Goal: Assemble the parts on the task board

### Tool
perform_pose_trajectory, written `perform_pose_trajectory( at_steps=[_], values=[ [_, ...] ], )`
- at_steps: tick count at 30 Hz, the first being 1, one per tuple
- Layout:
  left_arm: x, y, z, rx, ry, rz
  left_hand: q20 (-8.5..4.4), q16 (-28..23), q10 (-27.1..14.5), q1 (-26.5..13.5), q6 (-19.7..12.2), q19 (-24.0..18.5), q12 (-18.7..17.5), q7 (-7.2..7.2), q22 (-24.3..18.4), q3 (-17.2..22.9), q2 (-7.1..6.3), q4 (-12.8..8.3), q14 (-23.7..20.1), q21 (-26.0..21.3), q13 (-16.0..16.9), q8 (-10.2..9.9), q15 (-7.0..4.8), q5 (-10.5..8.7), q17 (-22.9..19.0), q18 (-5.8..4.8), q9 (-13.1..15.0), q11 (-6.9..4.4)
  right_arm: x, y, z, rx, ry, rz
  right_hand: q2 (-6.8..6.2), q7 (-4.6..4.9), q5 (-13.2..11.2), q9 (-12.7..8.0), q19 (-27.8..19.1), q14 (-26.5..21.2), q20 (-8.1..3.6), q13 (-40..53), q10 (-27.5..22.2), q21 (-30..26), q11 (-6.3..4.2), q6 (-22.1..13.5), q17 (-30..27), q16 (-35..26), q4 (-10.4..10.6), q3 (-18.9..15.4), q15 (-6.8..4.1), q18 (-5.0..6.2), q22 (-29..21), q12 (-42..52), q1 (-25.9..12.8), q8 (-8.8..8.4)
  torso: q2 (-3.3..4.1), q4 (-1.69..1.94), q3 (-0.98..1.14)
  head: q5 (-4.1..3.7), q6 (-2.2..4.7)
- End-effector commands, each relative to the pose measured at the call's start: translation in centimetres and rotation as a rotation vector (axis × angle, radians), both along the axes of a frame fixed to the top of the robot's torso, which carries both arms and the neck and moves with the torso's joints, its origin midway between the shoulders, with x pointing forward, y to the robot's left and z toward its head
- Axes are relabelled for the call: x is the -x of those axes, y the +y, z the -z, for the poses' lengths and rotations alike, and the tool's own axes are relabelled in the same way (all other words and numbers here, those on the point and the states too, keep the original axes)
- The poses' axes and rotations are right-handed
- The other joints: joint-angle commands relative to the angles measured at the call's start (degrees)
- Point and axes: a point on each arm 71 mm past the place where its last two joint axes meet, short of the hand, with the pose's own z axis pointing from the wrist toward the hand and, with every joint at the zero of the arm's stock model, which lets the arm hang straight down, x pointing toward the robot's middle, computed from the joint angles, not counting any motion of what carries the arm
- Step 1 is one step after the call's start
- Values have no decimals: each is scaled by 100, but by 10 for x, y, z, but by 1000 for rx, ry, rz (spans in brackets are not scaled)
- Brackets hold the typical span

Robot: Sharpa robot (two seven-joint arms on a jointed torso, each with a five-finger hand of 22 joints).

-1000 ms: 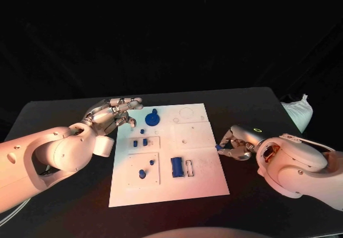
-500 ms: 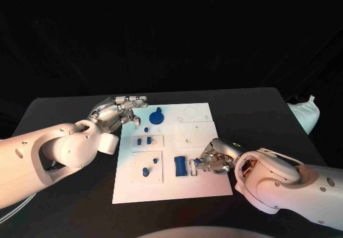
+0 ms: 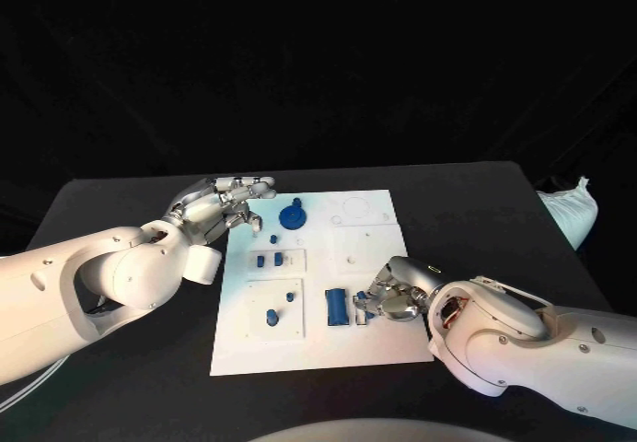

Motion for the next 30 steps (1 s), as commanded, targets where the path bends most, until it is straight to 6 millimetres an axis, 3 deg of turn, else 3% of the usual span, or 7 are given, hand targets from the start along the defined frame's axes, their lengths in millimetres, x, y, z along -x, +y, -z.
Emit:
perform_pose_trajectory(
  at_steps=[1,30],
  values=[
    [1,-2,-1,9,-8,21,57,2,-40,-1,-30,-1,25,7,-9,-16,61,-11,-37,-38,6,23,11,-11,-6,109,4,-13,1,0,2,40,30,9,-8,-8,21,6,599,454,-40,695,167,13,-48,39,750,36,8,-59,-51,-39,1509,-10,-71,36,5,-7,1,5,-4],
    [2,-2,-1,8,-2,26,57,2,-40,-1,-30,-1,25,7,-9,-16,61,-11,-37,-38,6,23,11,-11,-6,109,4,-13,0,1,6,103,56,-16,-25,-47,191,64,599,452,-71,699,174,13,-81,99,741,27,113,-277,-82,-39,1509,-26,-192,121,2,7,-5,3,-33]
  ],
)
